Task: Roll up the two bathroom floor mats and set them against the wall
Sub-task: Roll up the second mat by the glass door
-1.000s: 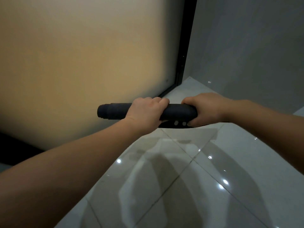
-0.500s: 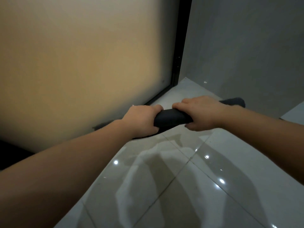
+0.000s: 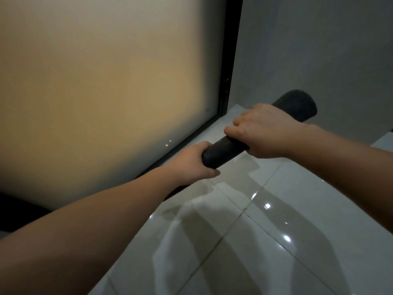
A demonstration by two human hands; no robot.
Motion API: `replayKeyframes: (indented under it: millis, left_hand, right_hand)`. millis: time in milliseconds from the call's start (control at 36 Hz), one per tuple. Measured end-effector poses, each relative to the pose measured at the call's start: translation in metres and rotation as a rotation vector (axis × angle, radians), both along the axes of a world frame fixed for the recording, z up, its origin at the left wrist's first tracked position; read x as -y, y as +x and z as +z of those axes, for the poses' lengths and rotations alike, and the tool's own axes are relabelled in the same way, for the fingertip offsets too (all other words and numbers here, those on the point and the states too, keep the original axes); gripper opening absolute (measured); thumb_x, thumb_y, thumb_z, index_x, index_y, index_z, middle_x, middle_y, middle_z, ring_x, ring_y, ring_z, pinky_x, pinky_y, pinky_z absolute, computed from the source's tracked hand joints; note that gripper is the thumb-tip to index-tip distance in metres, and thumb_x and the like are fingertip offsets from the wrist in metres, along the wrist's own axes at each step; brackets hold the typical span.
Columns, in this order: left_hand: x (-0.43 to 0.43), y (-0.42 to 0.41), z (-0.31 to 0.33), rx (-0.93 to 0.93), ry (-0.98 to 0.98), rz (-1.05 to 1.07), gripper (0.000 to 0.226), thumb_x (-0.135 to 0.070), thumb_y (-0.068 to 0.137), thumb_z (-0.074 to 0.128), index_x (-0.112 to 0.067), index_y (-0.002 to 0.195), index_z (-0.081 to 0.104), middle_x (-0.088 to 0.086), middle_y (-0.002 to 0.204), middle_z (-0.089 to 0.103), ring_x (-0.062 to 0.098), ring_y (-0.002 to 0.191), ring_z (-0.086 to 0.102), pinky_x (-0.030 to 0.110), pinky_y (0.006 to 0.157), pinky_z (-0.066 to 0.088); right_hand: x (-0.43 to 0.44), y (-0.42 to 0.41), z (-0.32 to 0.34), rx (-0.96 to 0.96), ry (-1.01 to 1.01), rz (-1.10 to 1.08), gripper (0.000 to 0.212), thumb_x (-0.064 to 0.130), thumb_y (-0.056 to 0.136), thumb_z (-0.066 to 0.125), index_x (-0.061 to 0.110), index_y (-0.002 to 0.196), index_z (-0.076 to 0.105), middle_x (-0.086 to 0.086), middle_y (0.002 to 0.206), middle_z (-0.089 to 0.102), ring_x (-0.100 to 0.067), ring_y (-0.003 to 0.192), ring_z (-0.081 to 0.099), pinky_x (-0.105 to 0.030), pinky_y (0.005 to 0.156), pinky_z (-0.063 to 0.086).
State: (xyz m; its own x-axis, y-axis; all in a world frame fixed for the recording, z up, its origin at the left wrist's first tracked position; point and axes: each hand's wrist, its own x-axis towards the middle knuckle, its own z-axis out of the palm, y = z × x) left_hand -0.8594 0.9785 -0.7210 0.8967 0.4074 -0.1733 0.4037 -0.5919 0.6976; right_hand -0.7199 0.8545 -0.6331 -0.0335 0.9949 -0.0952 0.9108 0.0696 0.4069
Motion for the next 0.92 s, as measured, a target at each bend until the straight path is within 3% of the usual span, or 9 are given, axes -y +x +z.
replayKeyframes:
  millis: [111, 194, 250, 306, 389, 528, 667, 833, 917]
  left_hand:
    - [0.011, 0.009, -0.009, 0.180, -0.134, 0.161, 0.047, -0.026, 0.065, 0.084, -0.031, 0.102, 0.055, -0.007, 0.092, 0.064, 0.011, 0.085, 0.062, 0.032, 0.077, 0.053]
    - [0.029, 0.016, -0.014, 0.353, -0.263, 0.309, 0.048, -0.020, 0.067, 0.084, -0.031, 0.102, 0.053, -0.013, 0.093, 0.063, 0.001, 0.084, 0.060, 0.017, 0.071, 0.048]
    - [0.041, 0.020, -0.018, 0.412, -0.348, 0.356, 0.052, -0.020, 0.067, 0.084, -0.031, 0.106, 0.052, -0.012, 0.097, 0.063, 0.001, 0.089, 0.061, 0.019, 0.074, 0.050]
    - [0.053, 0.024, -0.024, 0.390, -0.393, 0.359, 0.055, -0.023, 0.066, 0.085, -0.033, 0.108, 0.051, -0.011, 0.100, 0.063, 0.003, 0.092, 0.061, 0.026, 0.079, 0.053]
    - [0.071, 0.025, -0.041, 0.345, -0.431, 0.372, 0.056, -0.024, 0.065, 0.085, -0.034, 0.107, 0.050, -0.014, 0.099, 0.062, 0.002, 0.093, 0.060, 0.027, 0.079, 0.052]
    - [0.089, 0.008, -0.071, 0.309, -0.493, 0.438, 0.062, -0.023, 0.065, 0.084, -0.036, 0.114, 0.047, -0.012, 0.103, 0.060, 0.011, 0.098, 0.059, 0.029, 0.080, 0.052]
    - [0.087, 0.011, -0.060, 0.458, -0.479, 0.467, 0.057, -0.024, 0.066, 0.082, -0.032, 0.113, 0.050, -0.010, 0.099, 0.061, 0.010, 0.094, 0.061, 0.036, 0.082, 0.056]
    - [0.086, 0.005, -0.066, 0.477, -0.515, 0.522, 0.066, -0.027, 0.061, 0.084, -0.041, 0.116, 0.049, -0.011, 0.107, 0.064, 0.009, 0.100, 0.062, 0.036, 0.087, 0.055]
    - [0.085, 0.007, -0.065, 0.477, -0.485, 0.498, 0.057, -0.024, 0.066, 0.083, -0.039, 0.110, 0.051, -0.009, 0.103, 0.064, 0.008, 0.096, 0.062, 0.031, 0.083, 0.055]
  right_hand:
    - [-0.004, -0.001, 0.046, 0.079, 0.062, -0.061, 0.045, 0.060, 0.073, 0.060, 0.030, 0.106, 0.057, 0.004, 0.095, 0.062, -0.021, 0.092, 0.058, -0.040, 0.089, 0.042]
    - [0.002, 0.003, 0.095, 0.035, 0.303, -0.158, 0.058, 0.067, 0.076, 0.040, 0.022, 0.107, 0.060, -0.004, 0.101, 0.065, -0.029, 0.095, 0.060, -0.045, 0.089, 0.043]
    - [0.010, 0.006, 0.116, -0.192, 0.473, -0.226, 0.056, 0.061, 0.081, 0.038, 0.022, 0.114, 0.059, -0.002, 0.111, 0.063, -0.025, 0.100, 0.058, -0.043, 0.086, 0.047]
    - [0.012, 0.008, 0.119, -0.661, 0.542, -0.310, 0.046, 0.049, 0.088, 0.049, 0.024, 0.125, 0.057, 0.011, 0.114, 0.056, -0.008, 0.102, 0.054, -0.025, 0.081, 0.048]
    - [0.003, 0.000, 0.100, -1.062, 0.464, -0.315, 0.029, 0.027, 0.091, 0.059, 0.019, 0.118, 0.064, 0.013, 0.093, 0.064, 0.013, 0.075, 0.059, -0.003, 0.067, 0.046]
    - [-0.009, -0.011, 0.057, -1.011, 0.314, -0.307, 0.023, 0.030, 0.091, 0.057, 0.018, 0.099, 0.074, 0.004, 0.090, 0.071, -0.007, 0.084, 0.063, -0.027, 0.076, 0.050]
    - [-0.008, -0.007, 0.087, -1.091, 0.339, -0.235, 0.029, 0.043, 0.092, 0.051, 0.024, 0.088, 0.074, 0.005, 0.081, 0.068, -0.008, 0.077, 0.063, -0.024, 0.061, 0.049]
    - [-0.020, -0.030, 0.037, -0.680, 0.256, -0.213, 0.046, 0.045, 0.095, 0.036, 0.012, 0.074, 0.059, -0.008, 0.076, 0.063, -0.029, 0.076, 0.058, -0.037, 0.069, 0.048]
    - [-0.024, -0.025, 0.045, -0.773, 0.299, -0.225, 0.051, 0.051, 0.093, 0.037, 0.010, 0.073, 0.061, -0.007, 0.072, 0.062, -0.027, 0.071, 0.058, -0.037, 0.065, 0.049]
